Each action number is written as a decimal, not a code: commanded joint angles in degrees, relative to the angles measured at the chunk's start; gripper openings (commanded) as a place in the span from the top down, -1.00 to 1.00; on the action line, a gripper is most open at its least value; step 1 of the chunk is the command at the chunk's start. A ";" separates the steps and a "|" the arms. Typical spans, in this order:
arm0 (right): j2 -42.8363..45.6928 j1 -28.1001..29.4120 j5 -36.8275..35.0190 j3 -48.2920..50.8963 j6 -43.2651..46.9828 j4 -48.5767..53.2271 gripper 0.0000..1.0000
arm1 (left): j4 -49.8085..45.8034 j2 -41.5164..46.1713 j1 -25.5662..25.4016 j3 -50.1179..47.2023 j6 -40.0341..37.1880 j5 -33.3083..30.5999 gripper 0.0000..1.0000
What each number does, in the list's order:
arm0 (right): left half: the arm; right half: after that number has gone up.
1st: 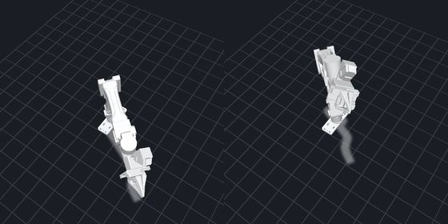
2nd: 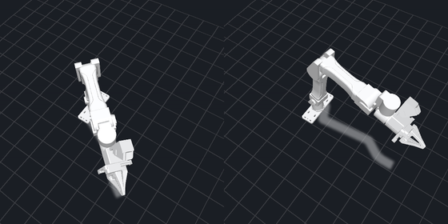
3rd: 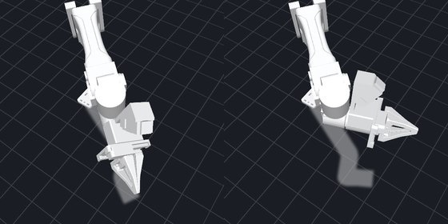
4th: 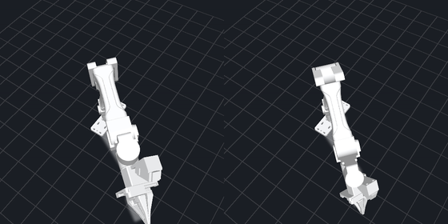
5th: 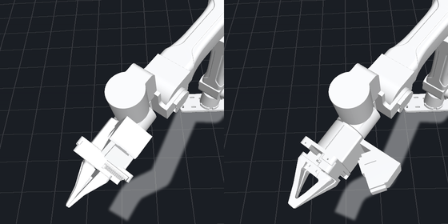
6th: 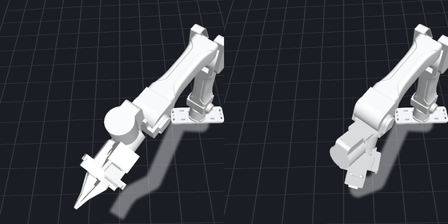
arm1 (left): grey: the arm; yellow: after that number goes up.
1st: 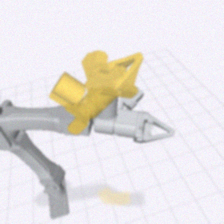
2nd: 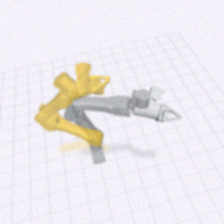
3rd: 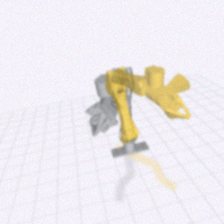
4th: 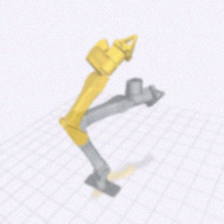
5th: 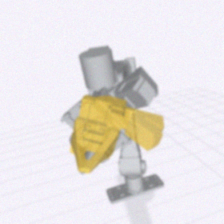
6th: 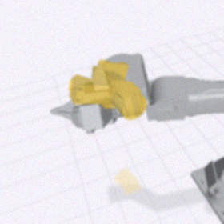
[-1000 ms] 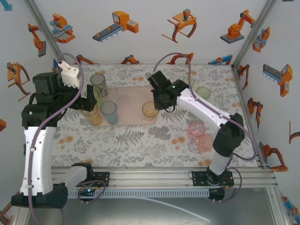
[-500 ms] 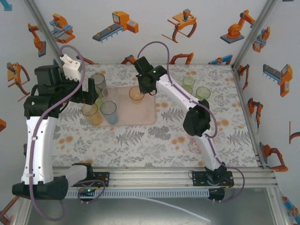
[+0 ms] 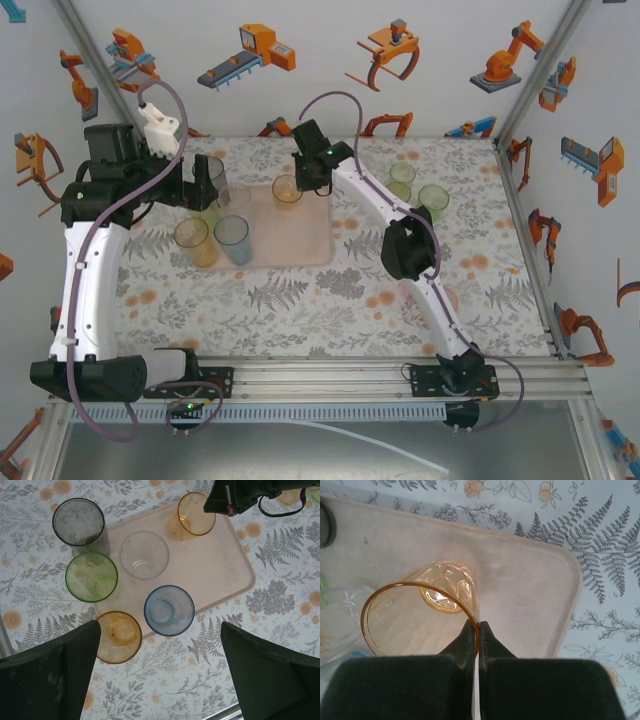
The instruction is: Place the glasses into the tray
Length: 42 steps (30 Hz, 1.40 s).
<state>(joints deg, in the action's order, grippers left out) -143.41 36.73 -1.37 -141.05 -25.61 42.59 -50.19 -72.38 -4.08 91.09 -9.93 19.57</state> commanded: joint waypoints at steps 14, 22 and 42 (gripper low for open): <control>-4.01 -0.83 6.44 -5.12 -2.21 -6.07 1.00 | 1.68 -3.33 0.07 3.51 2.32 3.83 -0.94; -4.60 -0.87 8.04 -5.03 -2.60 -6.90 0.97 | 1.94 -3.49 -0.05 3.36 2.90 4.41 -0.94; -5.68 -0.87 9.28 -5.57 -3.48 -8.24 0.79 | 2.56 -3.74 -0.49 2.77 2.95 4.34 -0.94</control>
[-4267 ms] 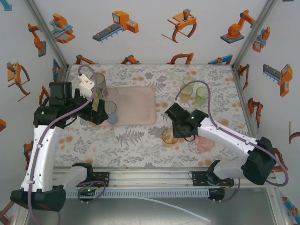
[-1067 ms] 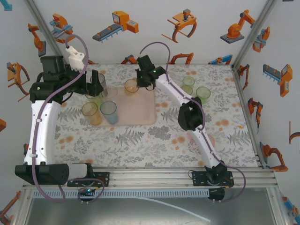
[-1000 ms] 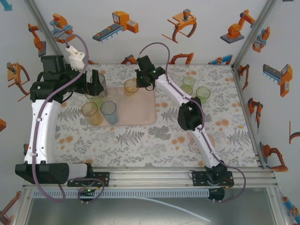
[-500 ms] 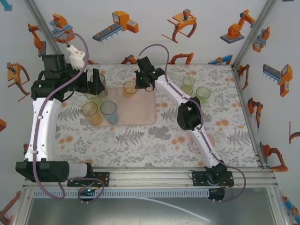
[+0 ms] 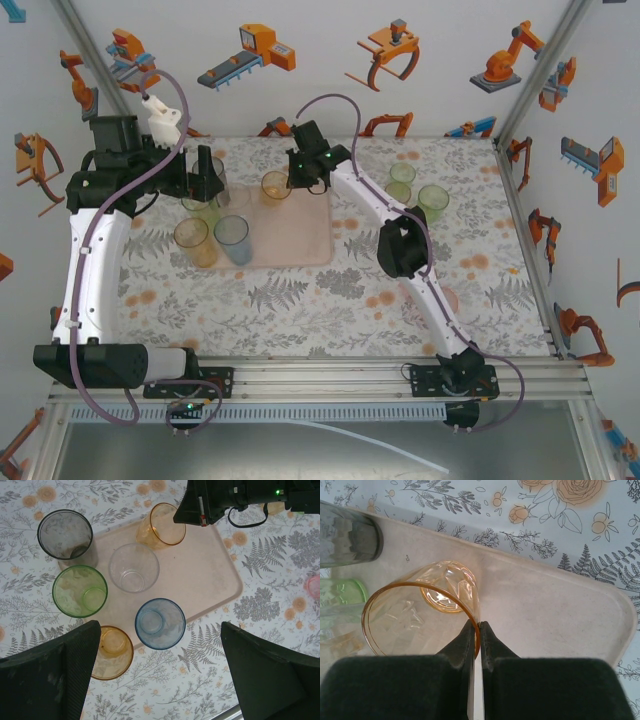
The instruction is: Place the glasses into the tray
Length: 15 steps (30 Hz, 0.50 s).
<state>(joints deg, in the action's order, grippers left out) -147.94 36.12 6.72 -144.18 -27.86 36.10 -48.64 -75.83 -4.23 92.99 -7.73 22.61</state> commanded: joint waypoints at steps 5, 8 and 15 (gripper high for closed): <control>-1.32 -0.26 0.93 -2.47 -1.06 -1.51 0.74 | 1.18 -0.15 -0.34 0.31 0.65 1.03 -0.94; -1.27 -0.26 0.91 -2.55 -1.01 -1.64 0.72 | 1.31 -0.22 -0.34 0.32 0.53 0.95 -0.94; -1.38 -0.35 1.54 -2.61 -0.88 -1.89 0.60 | 1.56 -0.39 -0.34 0.26 0.51 0.75 -0.94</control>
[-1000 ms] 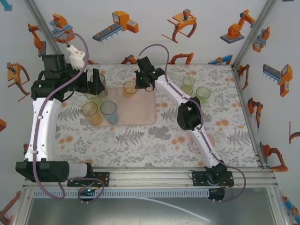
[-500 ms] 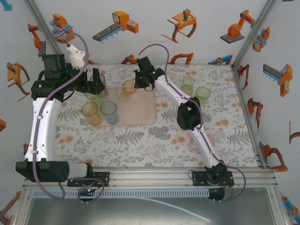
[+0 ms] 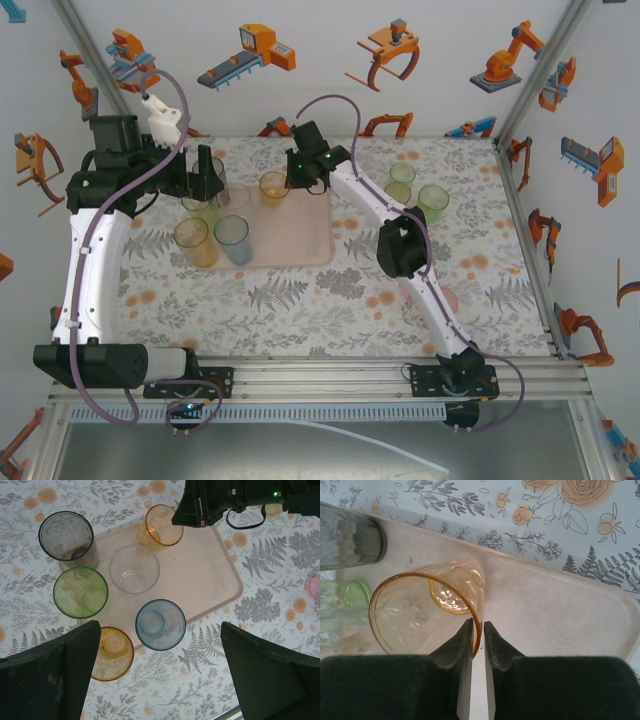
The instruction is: Place the glasses into the tray
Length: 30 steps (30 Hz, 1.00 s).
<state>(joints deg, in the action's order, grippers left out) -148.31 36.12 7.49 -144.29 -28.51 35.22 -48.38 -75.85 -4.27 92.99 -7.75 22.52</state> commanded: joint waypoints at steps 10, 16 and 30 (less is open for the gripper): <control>-1.19 -0.57 2.13 -2.84 -0.59 -2.07 0.45 | 1.10 -1.03 -0.29 0.98 1.08 1.73 -0.94; -1.32 -0.79 4.69 -2.75 -0.82 -2.94 0.40 | 1.10 -1.33 -0.39 1.06 1.33 1.98 -0.94; -0.14 -1.27 9.04 -1.92 -0.83 -6.16 0.32 | -0.12 -0.61 -0.47 0.72 -1.68 -0.89 -0.94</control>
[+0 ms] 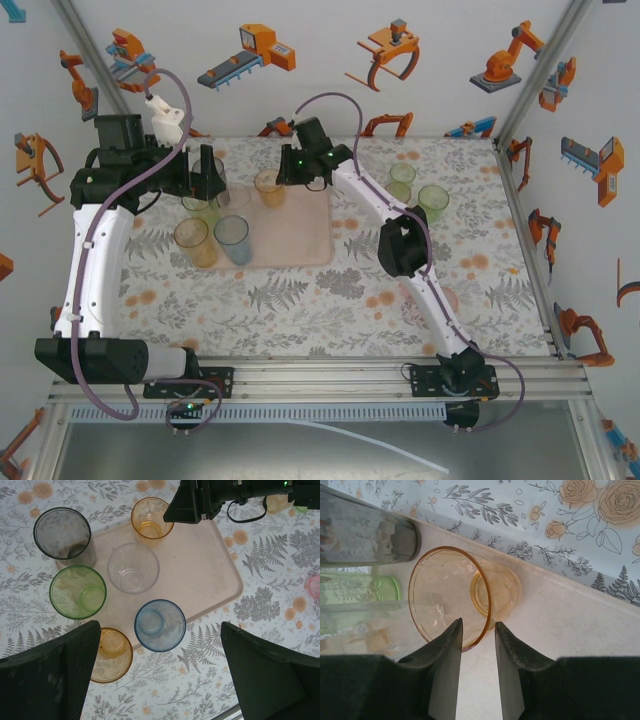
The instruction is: Place the glasses into the tray
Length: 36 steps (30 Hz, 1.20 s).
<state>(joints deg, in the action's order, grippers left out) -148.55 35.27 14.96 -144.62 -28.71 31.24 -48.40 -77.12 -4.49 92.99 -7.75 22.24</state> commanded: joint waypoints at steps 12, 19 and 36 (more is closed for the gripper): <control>3.45 -1.91 2.67 2.63 -0.66 -2.35 0.31 | -3.00 1.75 -0.03 0.27 -2.58 -0.24 -0.94; 6.85 -2.46 4.48 4.52 -0.48 -3.88 0.33 | -4.39 2.75 0.10 0.58 -3.43 -0.80 -0.94; 13.79 -5.27 -1.28 15.47 -5.17 -9.88 0.90 | -5.81 4.33 0.06 0.46 -4.51 -2.30 -0.94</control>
<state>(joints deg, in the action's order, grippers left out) -139.72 30.85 18.17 -132.97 -32.82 23.79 -52.40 -74.41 -4.47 92.97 -10.48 20.29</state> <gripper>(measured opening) 0.062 0.971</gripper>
